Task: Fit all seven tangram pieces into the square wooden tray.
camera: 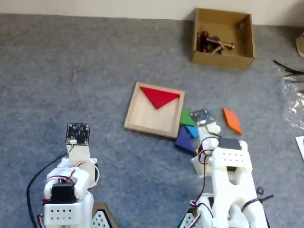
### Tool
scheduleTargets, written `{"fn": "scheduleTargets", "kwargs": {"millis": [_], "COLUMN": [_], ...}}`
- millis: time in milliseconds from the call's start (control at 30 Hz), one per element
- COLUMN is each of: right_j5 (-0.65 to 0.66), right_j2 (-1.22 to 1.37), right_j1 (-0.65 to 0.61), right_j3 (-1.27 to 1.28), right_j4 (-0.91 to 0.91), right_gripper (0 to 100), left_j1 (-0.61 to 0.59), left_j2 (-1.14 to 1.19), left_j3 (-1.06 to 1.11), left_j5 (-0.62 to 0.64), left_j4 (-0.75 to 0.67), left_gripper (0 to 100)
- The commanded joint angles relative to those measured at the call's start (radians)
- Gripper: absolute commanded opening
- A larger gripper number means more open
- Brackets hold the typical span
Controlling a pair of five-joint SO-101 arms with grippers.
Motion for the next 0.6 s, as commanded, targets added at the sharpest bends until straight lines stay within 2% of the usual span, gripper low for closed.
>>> {"fn": "scheduleTargets", "kwargs": {"millis": [0,233,567], "right_j5": [-0.011,-0.009,-0.009], "right_j2": [-0.021,-0.019,-0.019], "right_j1": [-0.007,-0.001,-0.001], "right_j3": [-0.005,0.001,-0.002], "right_j4": [-0.030,-0.099,-0.101], "right_gripper": [1.8,1.8,1.8], "left_j1": [-0.013,-0.013,-0.013], "left_j2": [-0.005,-0.005,-0.005], "left_j3": [0.022,0.022,0.022], "left_j5": [-0.005,-0.005,-0.005], "left_j4": [0.005,0.005,0.005], "left_gripper": [1,1,1]}}
